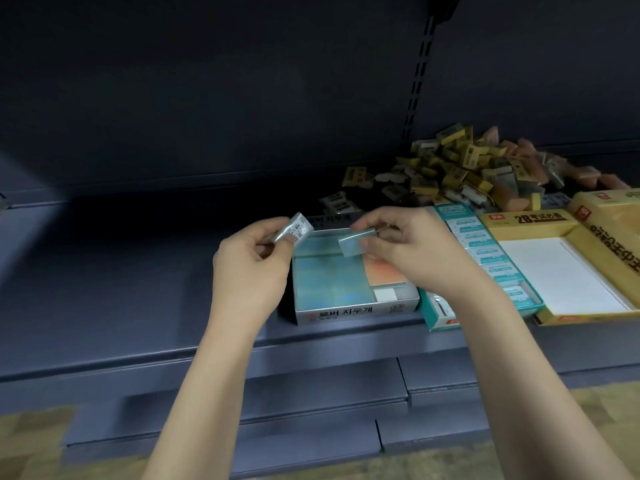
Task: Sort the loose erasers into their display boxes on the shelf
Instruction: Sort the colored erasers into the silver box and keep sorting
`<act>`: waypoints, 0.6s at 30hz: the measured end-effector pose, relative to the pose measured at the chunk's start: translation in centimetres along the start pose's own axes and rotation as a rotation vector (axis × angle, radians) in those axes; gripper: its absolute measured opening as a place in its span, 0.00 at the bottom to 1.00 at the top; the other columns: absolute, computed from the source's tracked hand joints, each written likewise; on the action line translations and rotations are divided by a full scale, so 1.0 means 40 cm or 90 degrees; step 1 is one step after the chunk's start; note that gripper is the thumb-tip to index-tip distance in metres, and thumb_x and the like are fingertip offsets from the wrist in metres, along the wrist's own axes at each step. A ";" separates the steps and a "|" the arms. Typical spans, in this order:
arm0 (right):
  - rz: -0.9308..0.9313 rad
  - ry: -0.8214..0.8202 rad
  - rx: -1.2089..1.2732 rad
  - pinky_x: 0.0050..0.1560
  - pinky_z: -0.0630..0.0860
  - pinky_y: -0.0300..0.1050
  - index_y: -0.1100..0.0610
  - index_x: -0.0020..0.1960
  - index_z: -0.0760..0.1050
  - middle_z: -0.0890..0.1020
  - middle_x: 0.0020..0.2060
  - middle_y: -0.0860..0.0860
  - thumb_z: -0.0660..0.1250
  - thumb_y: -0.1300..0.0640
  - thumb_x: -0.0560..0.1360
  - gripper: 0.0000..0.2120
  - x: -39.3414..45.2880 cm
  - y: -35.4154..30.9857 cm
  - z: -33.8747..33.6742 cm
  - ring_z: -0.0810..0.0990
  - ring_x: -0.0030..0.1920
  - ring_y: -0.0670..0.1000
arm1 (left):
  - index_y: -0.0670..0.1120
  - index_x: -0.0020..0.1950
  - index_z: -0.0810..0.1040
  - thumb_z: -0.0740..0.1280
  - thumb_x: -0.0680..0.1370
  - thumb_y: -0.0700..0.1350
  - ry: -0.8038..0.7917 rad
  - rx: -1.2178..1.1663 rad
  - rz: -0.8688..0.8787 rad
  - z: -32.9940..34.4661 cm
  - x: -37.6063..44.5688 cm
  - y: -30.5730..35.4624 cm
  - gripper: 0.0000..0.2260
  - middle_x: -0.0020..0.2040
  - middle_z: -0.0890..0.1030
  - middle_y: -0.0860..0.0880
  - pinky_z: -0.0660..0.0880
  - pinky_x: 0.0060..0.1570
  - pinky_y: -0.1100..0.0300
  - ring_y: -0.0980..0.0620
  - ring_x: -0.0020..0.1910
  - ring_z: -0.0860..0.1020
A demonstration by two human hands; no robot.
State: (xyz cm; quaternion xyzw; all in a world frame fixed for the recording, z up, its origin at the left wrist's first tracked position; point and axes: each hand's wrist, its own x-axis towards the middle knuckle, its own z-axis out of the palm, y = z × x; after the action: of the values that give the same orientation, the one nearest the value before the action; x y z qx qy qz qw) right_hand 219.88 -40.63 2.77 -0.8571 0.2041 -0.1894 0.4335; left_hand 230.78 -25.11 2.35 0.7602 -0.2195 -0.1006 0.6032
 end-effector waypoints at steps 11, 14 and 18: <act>0.015 0.076 -0.050 0.36 0.66 0.25 0.47 0.47 0.79 0.76 0.27 0.40 0.71 0.58 0.72 0.07 -0.010 -0.003 0.013 0.74 0.34 0.33 | 0.54 0.46 0.79 0.69 0.75 0.39 -0.060 0.000 0.024 -0.019 0.012 -0.024 0.09 0.45 0.82 0.55 0.75 0.48 0.66 0.57 0.46 0.80; 0.020 0.068 -0.043 0.37 0.67 0.26 0.47 0.46 0.79 0.76 0.27 0.40 0.71 0.59 0.73 0.07 -0.013 -0.004 0.019 0.74 0.34 0.33 | 0.53 0.43 0.74 0.69 0.74 0.37 -0.050 0.023 0.032 -0.017 0.012 -0.029 0.10 0.43 0.80 0.53 0.73 0.41 0.68 0.57 0.42 0.78; 0.021 0.031 -0.067 0.40 0.68 0.29 0.46 0.45 0.77 0.76 0.35 0.39 0.70 0.59 0.73 0.08 -0.004 -0.011 0.030 0.73 0.35 0.37 | 0.51 0.36 0.69 0.68 0.72 0.38 -0.028 0.040 0.028 -0.016 0.010 -0.039 0.11 0.32 0.75 0.53 0.68 0.30 0.68 0.60 0.27 0.69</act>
State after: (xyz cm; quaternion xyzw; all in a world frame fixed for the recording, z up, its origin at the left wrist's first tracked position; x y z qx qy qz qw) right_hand 220.44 -39.52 2.46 -0.8703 0.2381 -0.1922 0.3860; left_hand 231.73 -24.45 1.05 0.7713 -0.2527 -0.0971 0.5760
